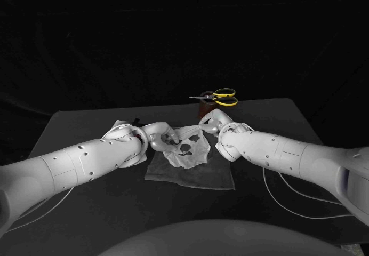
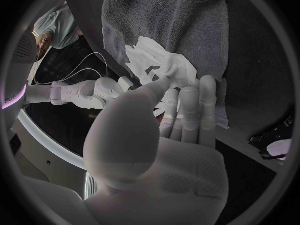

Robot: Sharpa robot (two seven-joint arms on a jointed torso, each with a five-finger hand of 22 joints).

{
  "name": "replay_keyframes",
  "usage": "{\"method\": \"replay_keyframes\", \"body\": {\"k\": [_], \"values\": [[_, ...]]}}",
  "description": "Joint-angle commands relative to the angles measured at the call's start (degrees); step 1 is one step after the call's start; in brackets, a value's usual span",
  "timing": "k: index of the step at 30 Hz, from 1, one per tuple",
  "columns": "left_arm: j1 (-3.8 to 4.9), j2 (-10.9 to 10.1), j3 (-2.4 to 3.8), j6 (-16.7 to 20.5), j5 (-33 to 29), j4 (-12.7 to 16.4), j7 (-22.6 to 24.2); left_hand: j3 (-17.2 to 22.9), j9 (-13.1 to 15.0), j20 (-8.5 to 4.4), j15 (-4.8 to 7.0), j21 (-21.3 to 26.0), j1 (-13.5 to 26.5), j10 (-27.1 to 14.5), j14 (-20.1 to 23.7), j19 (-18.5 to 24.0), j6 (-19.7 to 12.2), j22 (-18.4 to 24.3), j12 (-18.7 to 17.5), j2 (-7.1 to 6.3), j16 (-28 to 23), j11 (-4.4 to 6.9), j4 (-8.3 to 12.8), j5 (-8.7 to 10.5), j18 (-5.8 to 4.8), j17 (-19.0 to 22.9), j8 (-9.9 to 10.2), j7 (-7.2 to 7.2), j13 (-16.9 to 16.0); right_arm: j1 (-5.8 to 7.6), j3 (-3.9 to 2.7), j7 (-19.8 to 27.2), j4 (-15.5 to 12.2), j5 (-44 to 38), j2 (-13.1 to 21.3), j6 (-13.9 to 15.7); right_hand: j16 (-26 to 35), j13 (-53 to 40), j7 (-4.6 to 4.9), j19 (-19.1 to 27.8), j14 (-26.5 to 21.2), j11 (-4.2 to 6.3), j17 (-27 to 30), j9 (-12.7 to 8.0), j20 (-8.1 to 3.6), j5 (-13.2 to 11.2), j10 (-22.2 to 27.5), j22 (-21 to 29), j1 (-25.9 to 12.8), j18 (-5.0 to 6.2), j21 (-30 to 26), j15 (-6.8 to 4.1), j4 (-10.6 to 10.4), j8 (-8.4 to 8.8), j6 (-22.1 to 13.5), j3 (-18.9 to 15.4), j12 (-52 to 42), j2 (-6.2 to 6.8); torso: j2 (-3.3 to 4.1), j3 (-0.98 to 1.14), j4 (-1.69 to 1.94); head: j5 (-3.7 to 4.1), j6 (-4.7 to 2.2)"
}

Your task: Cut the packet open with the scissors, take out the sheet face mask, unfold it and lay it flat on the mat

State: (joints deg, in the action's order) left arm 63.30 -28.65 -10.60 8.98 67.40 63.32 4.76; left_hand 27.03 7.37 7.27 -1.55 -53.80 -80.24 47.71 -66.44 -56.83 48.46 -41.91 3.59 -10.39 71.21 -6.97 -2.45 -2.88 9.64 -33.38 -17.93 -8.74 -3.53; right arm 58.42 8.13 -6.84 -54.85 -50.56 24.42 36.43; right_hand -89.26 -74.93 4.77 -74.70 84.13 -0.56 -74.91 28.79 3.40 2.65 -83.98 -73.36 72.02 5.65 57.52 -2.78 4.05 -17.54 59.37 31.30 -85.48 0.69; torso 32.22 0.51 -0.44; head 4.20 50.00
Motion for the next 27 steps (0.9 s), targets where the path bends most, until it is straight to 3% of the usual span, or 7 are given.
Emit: {"method": "replay_keyframes", "body": {"k": [1,6,8,12,15,19,27], "values": [[-0.36,0.0,-0.29,-2.3,0.3,0.0,-1.4,-0.4,-0.1,0.04,-0.52,0.3,-0.6,-0.3,-0.1,-0.5,0.0,0.1,-0.1,0.09,0.1,-0.16,0.0,0.06,0.85,0.0,0.3,-0.43,0.0,0.08,-0.02,2.6,0.1,1.2,0.1,1.4,-0.2,-12.0,0.11,0.0,5.6,0.17,-14.2,1.0,-0.22,0.1,-4.4,0.2,-0.8,1.12,-0.8,-0.39,-0.4,-0.12,-0.3,0.1,0.5,-0.08,0.00,0.03,-0.02,-0.05,0.00],[-0.36,-0.1,-0.29,-1.6,-0.3,0.0,-0.8,-0.7,-0.2,0.56,-1.28,0.4,-0.9,-0.3,-0.2,-0.8,0.4,0.2,-0.1,0.13,0.2,-0.65,-0.3,0.06,0.76,0.3,0.6,-0.58,0.0,0.08,0.00,6.3,-0.6,2.9,0.7,-0.1,0.6,-10.5,3.05,1.4,5.1,-2.31,-12.7,-1.7,1.04,0.1,-3.5,1.4,-6.7,1.25,-3.7,1.70,-3.5,6.14,-9.8,-5.1,2.9,4.78,-0.01,0.00,-0.02,-0.06,0.00],[-0.35,-0.1,-0.29,-0.9,-0.7,0.0,-0.1,-0.9,-0.2,0.85,-1.63,0.5,-1.0,0.2,-0.2,-0.9,0.5,0.3,0.0,0.12,0.2,-0.97,-0.5,0.07,0.75,0.4,0.8,-0.36,-0.1,0.08,0.00,7.5,-1.2,3.1,1.2,-0.7,1.2,-9.7,3.45,2.3,4.8,-2.73,-11.8,-2.0,1.52,0.2,-2.9,2.2,-7.0,1.59,-5.5,2.12,-3.9,6.96,-10.9,-6.6,4.2,5.58,0.00,0.02,0.00,-0.14,0.00],[-0.35,-0.3,-0.29,1.3,-2.1,0.2,2.7,-1.6,-0.3,1.65,-2.46,0.8,-1.5,1.7,0.6,-0.8,1.1,0.6,0.1,-0.04,-0.1,-1.85,-0.8,0.07,0.77,2.1,1.3,0.03,-0.2,0.05,0.01,9.6,-3.0,3.7,2.7,-1.9,3.1,-6.8,3.83,5.0,3.4,-3.12,-8.6,-2.3,2.16,0.2,-0.6,4.5,-7.0,2.50,-10.3,2.58,-4.7,7.72,-11.9,-8.7,8.9,6.12,-0.01,0.01,-0.02,-0.29,0.00],[-0.35,-0.5,-0.29,3.1,-3.4,0.3,5.3,-2.1,-0.4,2.07,-2.89,0.9,-1.7,2.0,1.0,-0.7,1.5,0.7,0.2,-0.21,-0.2,-2.32,-1.0,0.07,0.79,2.6,1.4,0.17,-0.2,0.01,0.04,10.5,-4.2,3.9,3.7,-2.8,7.4,-1.5,3.88,10.7,0.1,-3.29,-2.2,-2.3,2.71,0.2,4.1,9.3,-6.8,4.20,-20.5,2.86,-5.6,8.14,-12.9,-11.3,17.2,6.73,-0.01,0.03,-0.07,-0.40,0.00],[-0.35,-0.8,-0.28,5.2,-4.8,0.7,8.7,-3.5,-0.5,2.46,-3.13,1.3,-2.1,2.1,1.6,-0.6,2.0,1.0,0.2,-0.59,-0.3,-2.54,-1.4,0.04,0.91,3.7,1.8,0.49,-0.1,-0.06,0.08,11.0,-5.4,3.8,5.0,-3.3,8.5,0.1,4.01,12.4,-1.0,-3.45,-0.6,-2.2,2.92,0.2,5.5,10.8,-6.7,4.63,-23.6,3.03,-6.1,8.13,-13.1,-12.8,19.2,7.03,-0.02,0.05,-0.10,-0.34,0.00],[-0.34,-2.3,0.05,7.9,-6.2,2.2,12.3,-4.6,-0.5,2.40,-2.85,1.6,-3.6,4.0,1.5,-0.9,3.8,1.5,1.1,-0.38,0.2,-2.11,-1.8,0.06,1.04,4.0,2.0,0.43,-0.3,-0.27,0.14,13.6,-8.9,4.1,8.3,-0.3,11.5,4.4,4.01,12.7,-3.3,-3.41,3.9,-1.6,3.04,0.2,8.4,11.8,-4.4,4.76,-25.4,3.01,-7.1,6.87,-10.8,-14.1,24.3,4.86,-0.03,0.09,-0.04,-0.36,0.00]]}}
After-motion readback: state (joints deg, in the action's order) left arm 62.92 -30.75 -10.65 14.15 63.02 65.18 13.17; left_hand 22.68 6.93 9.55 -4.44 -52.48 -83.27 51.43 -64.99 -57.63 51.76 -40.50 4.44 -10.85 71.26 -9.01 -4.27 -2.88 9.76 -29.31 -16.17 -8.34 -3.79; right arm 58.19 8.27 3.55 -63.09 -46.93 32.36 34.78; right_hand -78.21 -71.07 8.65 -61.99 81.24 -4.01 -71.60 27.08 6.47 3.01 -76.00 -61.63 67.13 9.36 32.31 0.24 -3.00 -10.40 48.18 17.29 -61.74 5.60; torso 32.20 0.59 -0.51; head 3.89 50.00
